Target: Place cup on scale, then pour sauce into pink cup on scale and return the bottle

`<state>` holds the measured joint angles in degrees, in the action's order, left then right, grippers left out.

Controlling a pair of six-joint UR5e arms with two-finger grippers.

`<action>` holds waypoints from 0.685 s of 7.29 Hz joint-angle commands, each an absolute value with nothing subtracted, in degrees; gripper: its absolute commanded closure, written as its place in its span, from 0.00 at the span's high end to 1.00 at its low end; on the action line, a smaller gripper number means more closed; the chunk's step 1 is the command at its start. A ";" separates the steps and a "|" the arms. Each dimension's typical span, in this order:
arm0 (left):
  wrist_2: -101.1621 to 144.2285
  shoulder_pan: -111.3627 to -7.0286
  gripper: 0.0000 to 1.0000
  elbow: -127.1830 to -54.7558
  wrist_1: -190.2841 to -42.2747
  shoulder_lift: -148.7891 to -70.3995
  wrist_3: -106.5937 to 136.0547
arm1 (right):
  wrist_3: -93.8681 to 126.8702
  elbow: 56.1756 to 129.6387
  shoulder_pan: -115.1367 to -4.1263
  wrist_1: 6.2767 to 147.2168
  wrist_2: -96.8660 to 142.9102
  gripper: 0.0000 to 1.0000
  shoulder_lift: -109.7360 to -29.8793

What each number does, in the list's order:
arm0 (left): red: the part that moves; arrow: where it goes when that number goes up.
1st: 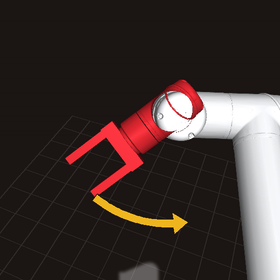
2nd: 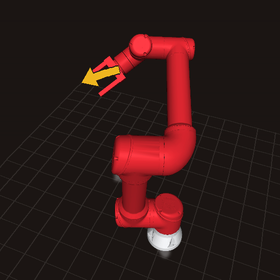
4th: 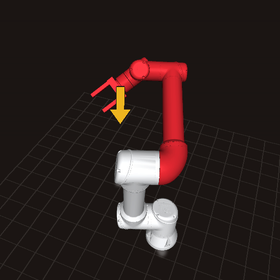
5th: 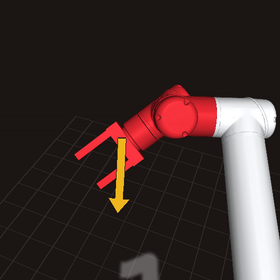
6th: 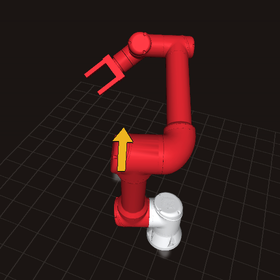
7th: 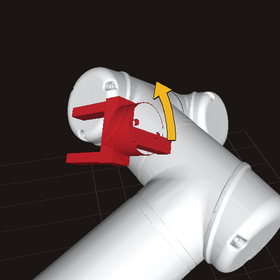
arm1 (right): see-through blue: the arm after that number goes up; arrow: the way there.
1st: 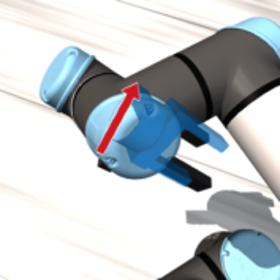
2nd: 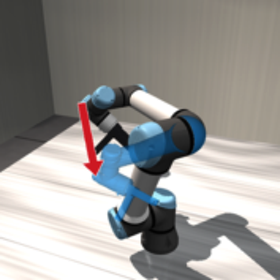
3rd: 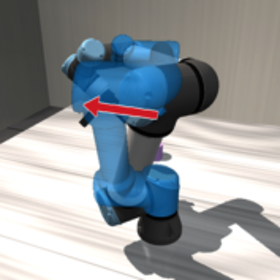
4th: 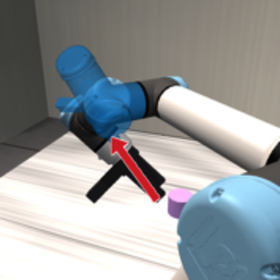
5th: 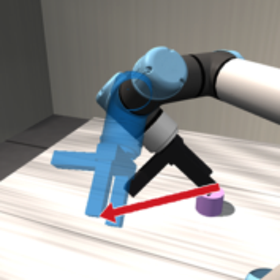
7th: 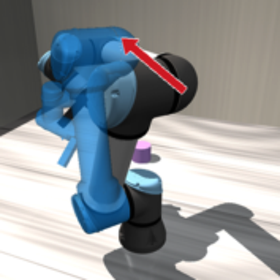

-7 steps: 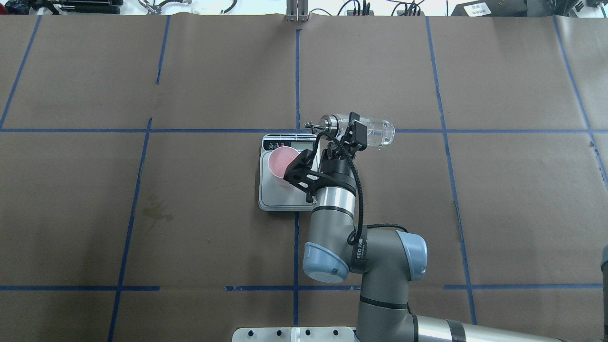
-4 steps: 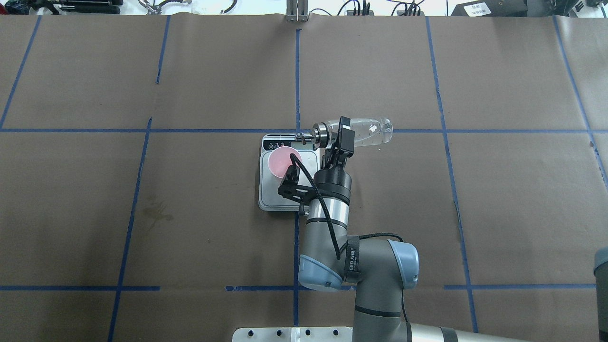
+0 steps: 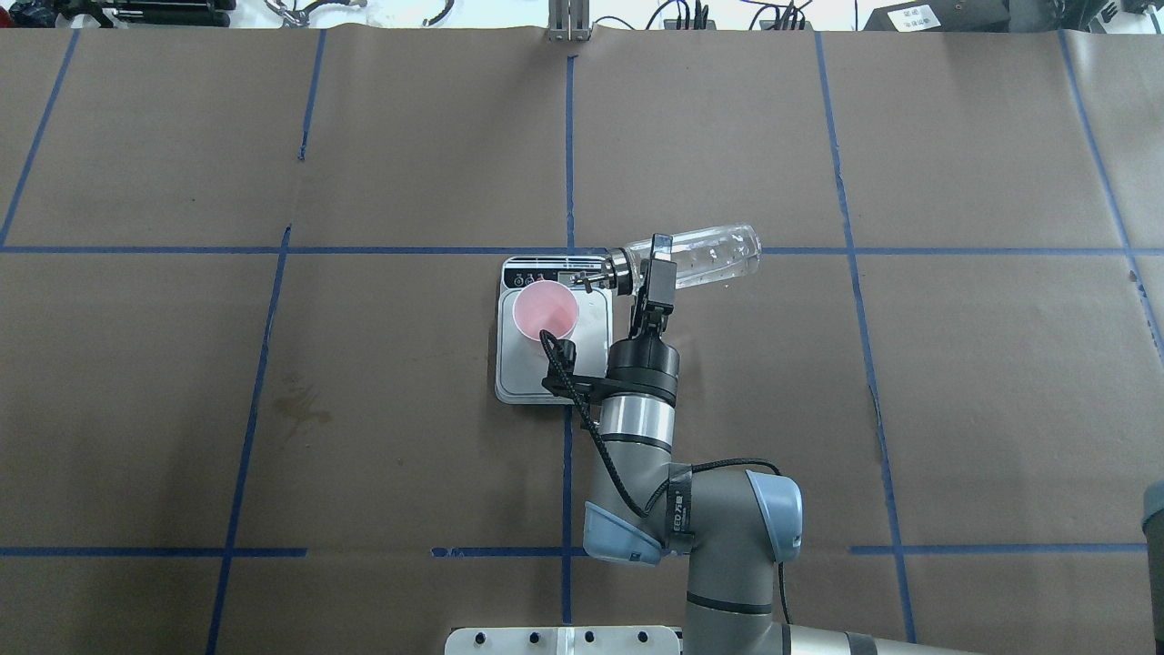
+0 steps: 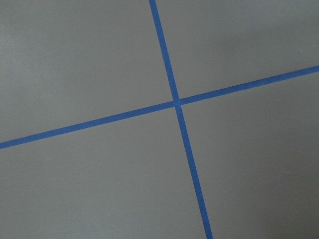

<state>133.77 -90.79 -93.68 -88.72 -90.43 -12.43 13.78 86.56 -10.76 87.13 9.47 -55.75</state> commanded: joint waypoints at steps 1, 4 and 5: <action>133.77 -90.79 1.00 -93.69 -88.77 -90.44 -12.39 | 10.12 86.49 -10.55 87.10 7.92 0.00 -55.89; 133.77 -90.70 1.00 -93.60 -88.86 -90.44 -12.39 | 5.04 86.40 -10.02 87.10 5.28 0.00 -56.16; 133.77 -90.70 1.00 -93.60 -88.86 -90.44 -12.39 | 4.31 86.40 -9.85 87.10 4.75 0.00 -56.16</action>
<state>133.77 -90.73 -93.64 -88.85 -90.44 -12.39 6.01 86.41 -10.05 87.12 5.67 -56.12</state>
